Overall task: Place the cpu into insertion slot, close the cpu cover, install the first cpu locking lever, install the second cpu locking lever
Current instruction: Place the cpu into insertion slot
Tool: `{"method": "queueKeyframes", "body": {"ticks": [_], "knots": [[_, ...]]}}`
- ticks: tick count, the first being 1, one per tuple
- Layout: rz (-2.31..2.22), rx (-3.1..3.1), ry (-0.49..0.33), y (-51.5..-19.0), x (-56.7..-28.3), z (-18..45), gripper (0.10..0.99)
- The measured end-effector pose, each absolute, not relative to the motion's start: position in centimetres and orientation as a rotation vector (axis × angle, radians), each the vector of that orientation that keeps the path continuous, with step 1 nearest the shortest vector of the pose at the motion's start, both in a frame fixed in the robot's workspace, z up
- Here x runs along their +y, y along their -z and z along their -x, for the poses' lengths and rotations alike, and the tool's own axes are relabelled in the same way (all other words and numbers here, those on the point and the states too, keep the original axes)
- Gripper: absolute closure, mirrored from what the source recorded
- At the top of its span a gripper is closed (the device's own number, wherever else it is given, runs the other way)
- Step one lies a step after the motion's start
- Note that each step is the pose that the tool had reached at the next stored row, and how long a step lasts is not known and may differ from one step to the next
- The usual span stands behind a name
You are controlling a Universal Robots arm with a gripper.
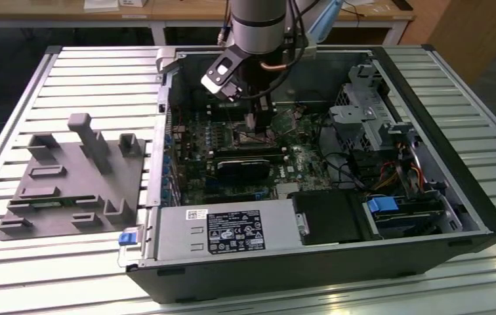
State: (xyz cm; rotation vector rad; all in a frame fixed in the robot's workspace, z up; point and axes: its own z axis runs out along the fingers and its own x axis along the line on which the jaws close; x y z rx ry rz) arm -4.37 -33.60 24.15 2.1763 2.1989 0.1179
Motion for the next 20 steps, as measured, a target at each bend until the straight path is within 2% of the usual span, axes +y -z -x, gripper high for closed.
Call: {"method": "queueKeyframes", "body": {"ticks": [20], "knots": [[-2.172,2.204,-0.118,-21.8,-32.6,5.0,0.545]]}}
